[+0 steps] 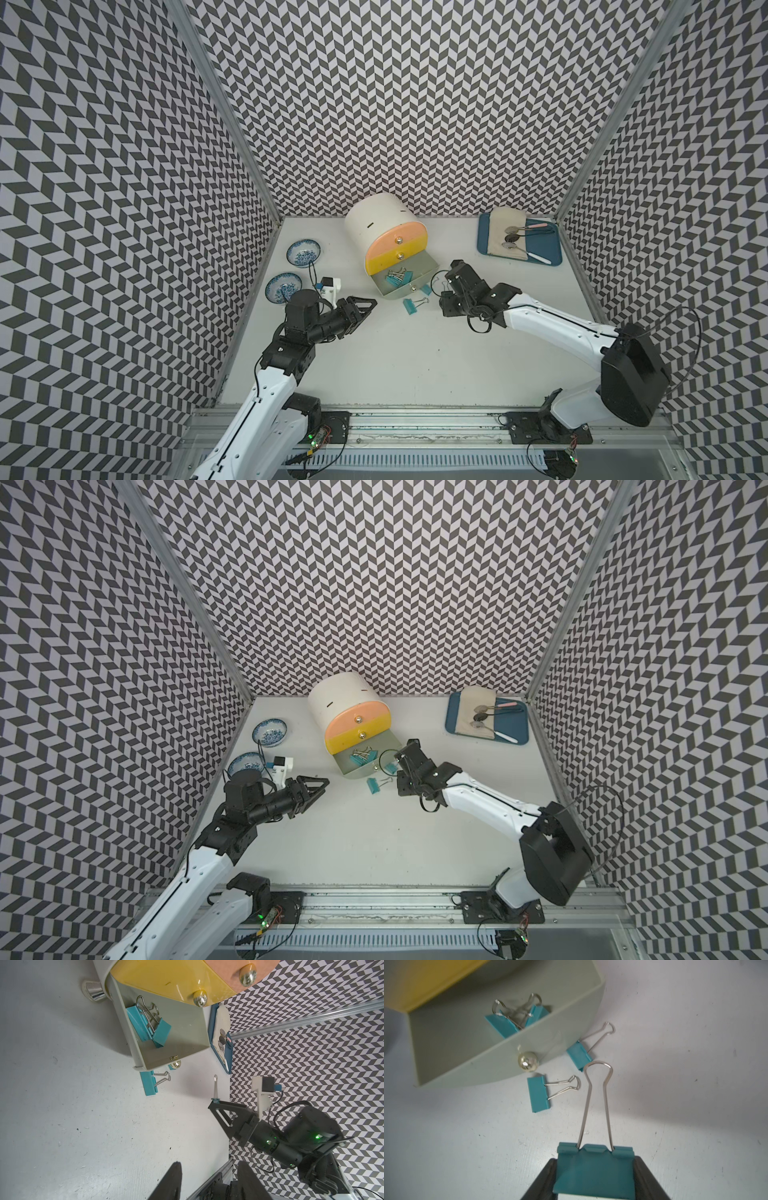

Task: Put the binder clips in the drawer according to color
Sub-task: Pick up the binder clip at the center of the board, then place the binder clip in the drawer.

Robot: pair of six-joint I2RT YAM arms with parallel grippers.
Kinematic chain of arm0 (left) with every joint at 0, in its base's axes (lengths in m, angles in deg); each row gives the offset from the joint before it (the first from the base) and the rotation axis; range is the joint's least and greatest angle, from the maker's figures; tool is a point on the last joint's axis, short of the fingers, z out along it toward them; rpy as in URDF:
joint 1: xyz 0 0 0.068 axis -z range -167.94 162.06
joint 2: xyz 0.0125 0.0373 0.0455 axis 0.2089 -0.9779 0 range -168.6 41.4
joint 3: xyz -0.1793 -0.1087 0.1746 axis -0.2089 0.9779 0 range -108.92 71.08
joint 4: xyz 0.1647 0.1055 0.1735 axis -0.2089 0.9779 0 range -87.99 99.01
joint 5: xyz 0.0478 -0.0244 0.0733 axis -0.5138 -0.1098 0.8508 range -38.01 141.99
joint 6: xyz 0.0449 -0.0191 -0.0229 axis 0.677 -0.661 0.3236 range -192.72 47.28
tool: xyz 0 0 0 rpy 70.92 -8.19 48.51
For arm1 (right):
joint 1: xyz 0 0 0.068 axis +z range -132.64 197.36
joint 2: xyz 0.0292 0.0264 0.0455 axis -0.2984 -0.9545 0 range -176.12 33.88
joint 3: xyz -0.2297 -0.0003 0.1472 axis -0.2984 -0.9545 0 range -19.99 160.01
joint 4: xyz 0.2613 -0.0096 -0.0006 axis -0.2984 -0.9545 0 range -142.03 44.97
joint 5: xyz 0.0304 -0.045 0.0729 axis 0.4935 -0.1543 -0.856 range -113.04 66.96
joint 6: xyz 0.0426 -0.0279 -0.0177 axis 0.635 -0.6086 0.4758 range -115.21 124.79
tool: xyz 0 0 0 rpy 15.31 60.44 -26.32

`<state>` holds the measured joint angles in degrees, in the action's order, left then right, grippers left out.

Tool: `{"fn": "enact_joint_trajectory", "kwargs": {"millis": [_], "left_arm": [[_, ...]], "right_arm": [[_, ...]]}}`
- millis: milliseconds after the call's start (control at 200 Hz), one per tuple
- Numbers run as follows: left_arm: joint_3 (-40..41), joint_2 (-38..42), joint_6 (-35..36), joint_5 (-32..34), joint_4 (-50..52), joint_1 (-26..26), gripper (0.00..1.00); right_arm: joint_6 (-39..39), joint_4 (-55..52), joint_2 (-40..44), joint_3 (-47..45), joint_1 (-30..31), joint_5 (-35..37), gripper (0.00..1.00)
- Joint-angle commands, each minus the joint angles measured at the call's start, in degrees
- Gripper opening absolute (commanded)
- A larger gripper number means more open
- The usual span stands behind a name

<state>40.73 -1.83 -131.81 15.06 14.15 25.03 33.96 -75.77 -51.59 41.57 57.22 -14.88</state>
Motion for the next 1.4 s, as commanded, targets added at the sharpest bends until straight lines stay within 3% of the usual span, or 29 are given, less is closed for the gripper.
{"fn": "enact_joint_trajectory", "kwargs": {"millis": [0, 421, 691, 871, 1207, 1397], "left_arm": [[-3.06, -2.26, -0.21, -0.44, -6.24, -0.34, 0.47], [-7.2, -13.62, -0.23, -1.63, -13.38, -0.09, 0.47], [-10.05, -18.62, 0.45, -2.36, -14.81, 0.48, 0.47], [-10.21, -19.34, 0.6, -2.44, -14.75, 0.48, 0.47], [-10.16, -19.2, 1.25, -2.84, -13.91, 0.48, 0.47], [-10.27, -18.92, 1.71, -3.01, -13.22, 0.3, 0.47]], "right_arm": [[-2.66, 0.82, 0.66, 4.64, -2.7, -3.33, 0.32], [-6.26, 0.36, -14.17, 23.21, -6.45, -9.99, 0.32], [-6.58, 0.27, -21.36, 29.67, -7.95, -12.52, 0.36], [-6.65, 0.5, -23.75, 31.55, -8.21, -13.04, 0.43], [-6.74, 1.03, -25.09, 33.44, -8.39, -13.39, 0.66], [-6.48, 1.08, -24.97, 33.89, -8.48, -13.05, 0.68]]}}
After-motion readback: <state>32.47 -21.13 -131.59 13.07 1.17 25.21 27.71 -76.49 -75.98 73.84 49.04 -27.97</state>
